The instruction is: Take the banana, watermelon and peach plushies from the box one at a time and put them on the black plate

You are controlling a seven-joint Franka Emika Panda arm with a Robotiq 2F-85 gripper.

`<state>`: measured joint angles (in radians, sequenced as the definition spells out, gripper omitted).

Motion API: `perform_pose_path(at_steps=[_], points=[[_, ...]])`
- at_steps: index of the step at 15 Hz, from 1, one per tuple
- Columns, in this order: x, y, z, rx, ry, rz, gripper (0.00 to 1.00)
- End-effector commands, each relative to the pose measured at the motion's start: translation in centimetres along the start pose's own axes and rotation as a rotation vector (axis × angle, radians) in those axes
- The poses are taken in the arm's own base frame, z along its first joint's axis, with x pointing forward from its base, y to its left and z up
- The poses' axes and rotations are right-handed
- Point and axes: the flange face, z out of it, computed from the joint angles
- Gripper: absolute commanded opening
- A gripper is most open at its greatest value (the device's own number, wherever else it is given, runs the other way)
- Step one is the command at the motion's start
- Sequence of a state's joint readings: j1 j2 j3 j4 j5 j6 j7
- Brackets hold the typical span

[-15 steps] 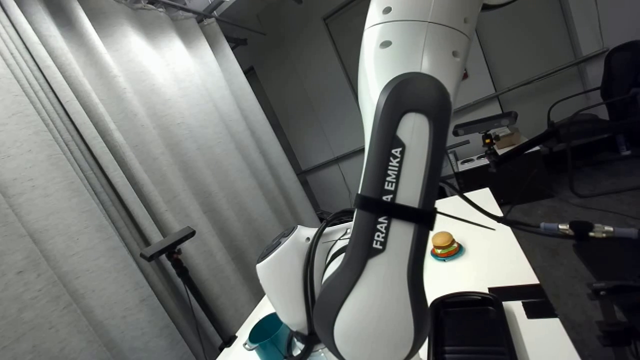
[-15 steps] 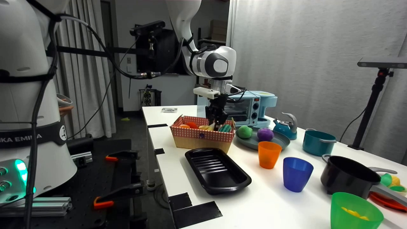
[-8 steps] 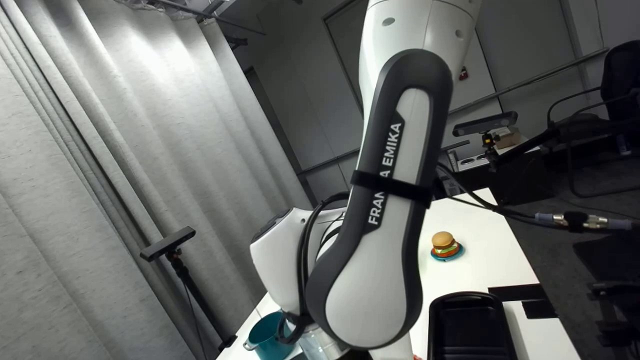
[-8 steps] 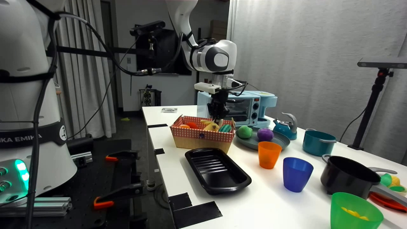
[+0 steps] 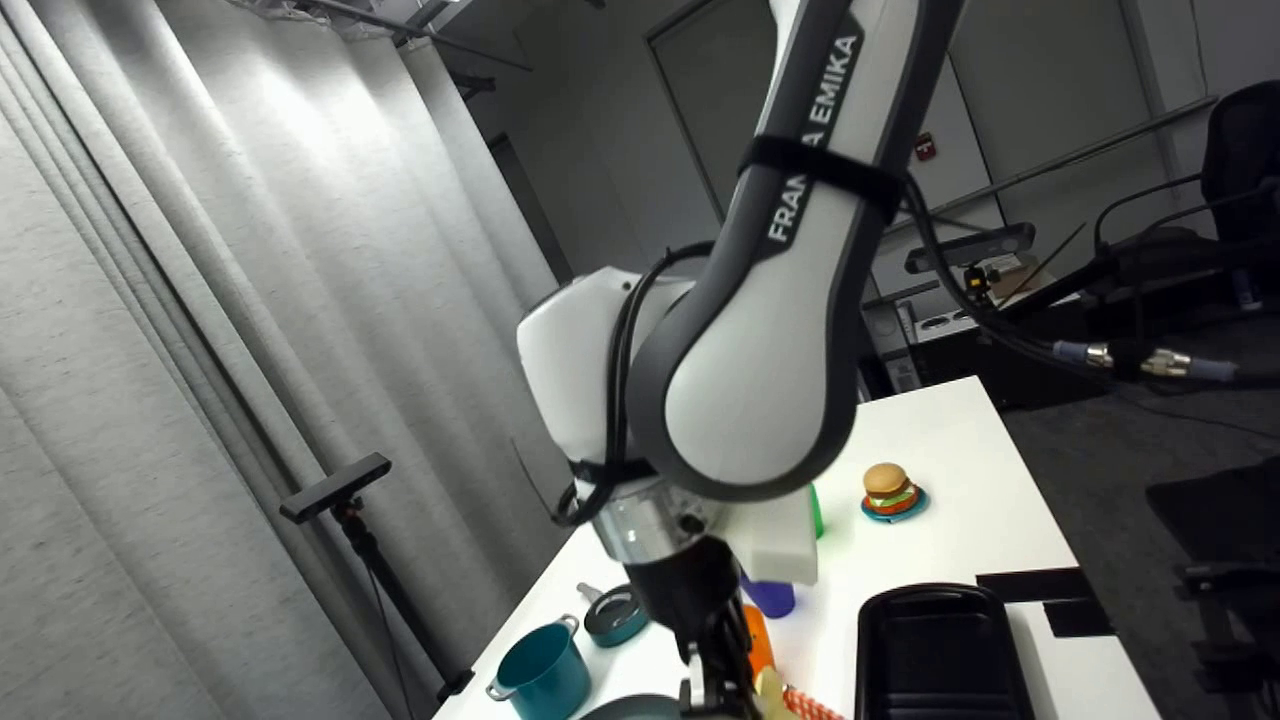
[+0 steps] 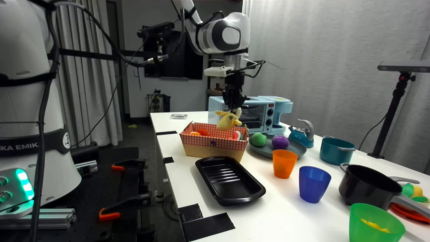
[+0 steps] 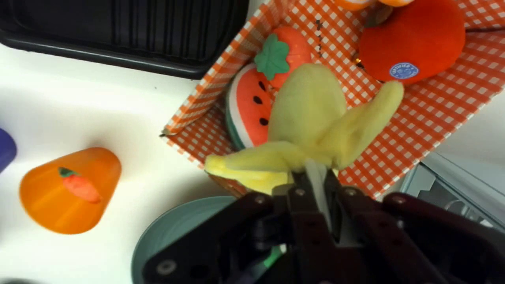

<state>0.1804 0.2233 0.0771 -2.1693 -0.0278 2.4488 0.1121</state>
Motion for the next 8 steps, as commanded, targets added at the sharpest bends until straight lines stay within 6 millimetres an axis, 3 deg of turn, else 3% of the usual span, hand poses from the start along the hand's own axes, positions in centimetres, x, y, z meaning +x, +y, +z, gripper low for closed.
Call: perform_pose_path(at_steps=[1,4,8], points=[[-2.8,3.2,-4.3,-0.009,0.042,0.087,0.03],[-3.9,5.7,-6.0,-0.013,0.069,0.136,0.03],[-5.3,8.0,-6.1,-0.022,0.070,0.181,0.03]])
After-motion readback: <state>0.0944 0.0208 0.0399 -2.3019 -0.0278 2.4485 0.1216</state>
